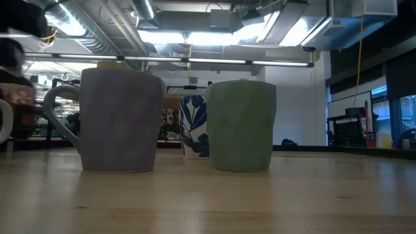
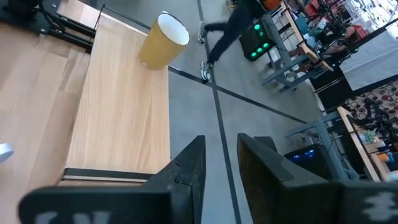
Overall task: Place coffee mugs
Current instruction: Put the white cup on the shelf aligned with the other yellow cup
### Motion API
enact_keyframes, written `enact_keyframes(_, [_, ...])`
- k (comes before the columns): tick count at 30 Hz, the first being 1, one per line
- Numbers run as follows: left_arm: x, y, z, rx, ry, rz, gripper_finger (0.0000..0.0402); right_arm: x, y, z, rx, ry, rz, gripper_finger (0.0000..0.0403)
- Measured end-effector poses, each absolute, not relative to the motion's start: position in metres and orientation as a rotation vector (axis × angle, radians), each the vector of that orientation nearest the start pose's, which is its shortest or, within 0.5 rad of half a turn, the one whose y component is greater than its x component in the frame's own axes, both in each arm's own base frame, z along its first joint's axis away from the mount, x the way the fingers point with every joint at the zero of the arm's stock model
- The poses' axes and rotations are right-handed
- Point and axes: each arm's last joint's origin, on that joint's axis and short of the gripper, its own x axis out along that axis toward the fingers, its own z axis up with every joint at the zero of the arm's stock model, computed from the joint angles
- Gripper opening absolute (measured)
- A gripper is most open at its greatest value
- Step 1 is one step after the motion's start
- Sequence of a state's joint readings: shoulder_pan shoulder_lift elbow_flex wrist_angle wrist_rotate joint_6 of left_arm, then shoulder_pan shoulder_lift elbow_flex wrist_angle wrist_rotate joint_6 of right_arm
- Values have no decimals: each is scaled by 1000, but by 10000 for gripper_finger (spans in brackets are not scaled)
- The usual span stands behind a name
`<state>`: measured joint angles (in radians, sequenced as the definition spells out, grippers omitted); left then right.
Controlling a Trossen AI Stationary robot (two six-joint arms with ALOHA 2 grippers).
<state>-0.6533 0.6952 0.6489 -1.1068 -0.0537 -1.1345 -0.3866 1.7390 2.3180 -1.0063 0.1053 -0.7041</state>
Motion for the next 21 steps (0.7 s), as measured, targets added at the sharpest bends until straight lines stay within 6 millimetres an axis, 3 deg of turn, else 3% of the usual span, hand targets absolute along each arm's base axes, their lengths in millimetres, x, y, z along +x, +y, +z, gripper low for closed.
enact_keyframes(5, [88,-67,212,-576,1251,143,136,299,-125,508,-621,578,-312,86])
enact_keyframes(10, [91,-70,208,-587,1232,105,157,299,-125,508,-622,578,-311,86])
enact_keyframes(14, [92,-72,193,-589,1289,90,173,299,-125,508,-620,574,-300,86])
enact_keyframes(21, [93,-74,173,-592,1378,177,171,299,-124,506,-617,584,-277,86])
